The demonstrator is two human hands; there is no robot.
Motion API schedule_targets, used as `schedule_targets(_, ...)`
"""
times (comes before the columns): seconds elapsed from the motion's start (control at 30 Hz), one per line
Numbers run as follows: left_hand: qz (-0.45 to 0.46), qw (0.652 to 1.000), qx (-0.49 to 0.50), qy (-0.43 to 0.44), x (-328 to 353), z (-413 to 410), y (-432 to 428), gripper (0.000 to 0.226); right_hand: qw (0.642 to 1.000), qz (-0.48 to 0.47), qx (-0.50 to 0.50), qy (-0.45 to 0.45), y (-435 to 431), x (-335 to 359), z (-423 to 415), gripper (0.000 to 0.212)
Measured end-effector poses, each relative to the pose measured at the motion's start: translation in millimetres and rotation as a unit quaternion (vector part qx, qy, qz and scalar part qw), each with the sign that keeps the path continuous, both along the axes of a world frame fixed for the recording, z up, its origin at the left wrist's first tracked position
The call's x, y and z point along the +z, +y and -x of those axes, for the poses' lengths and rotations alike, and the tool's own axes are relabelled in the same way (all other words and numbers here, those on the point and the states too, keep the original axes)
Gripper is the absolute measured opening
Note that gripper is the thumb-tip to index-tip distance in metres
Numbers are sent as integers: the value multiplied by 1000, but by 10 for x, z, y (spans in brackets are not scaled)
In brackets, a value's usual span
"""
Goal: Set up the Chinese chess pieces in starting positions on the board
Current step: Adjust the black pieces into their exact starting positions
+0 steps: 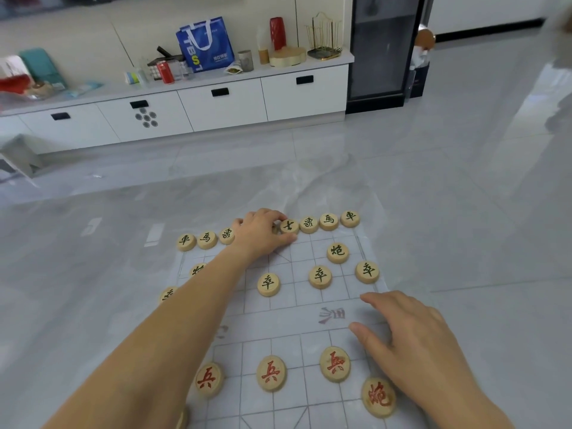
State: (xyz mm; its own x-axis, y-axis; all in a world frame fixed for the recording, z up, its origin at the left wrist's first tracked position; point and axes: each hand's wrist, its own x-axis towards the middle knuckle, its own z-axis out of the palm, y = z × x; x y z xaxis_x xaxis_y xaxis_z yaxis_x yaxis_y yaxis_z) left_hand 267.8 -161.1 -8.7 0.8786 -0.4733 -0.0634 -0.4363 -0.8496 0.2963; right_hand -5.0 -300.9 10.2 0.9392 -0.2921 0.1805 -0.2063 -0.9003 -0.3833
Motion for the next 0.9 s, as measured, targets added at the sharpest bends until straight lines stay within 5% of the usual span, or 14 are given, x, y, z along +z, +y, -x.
schedule_targets(0.1,39,999,-2,-15,45,167,6,62,1000,1,-6,3,-27,22,-20,44)
schedule_targets(0.27,137,988,-73,-11,373,1049,281,45,987,-88,100,86,-59,94,-4,50)
schedule_targets(0.47,104,991,-73,51,361,1984,996,53,969,-31,197,148,115,-4,-4,60)
schedule_targets(0.7,47,997,-64,17,84,2104,1084,64,971,0,202,125,226,3,2,46)
schedule_targets(0.9,61,997,-51,15,21,2139,1085,57,973,-37,189,129,209,-36,2,56)
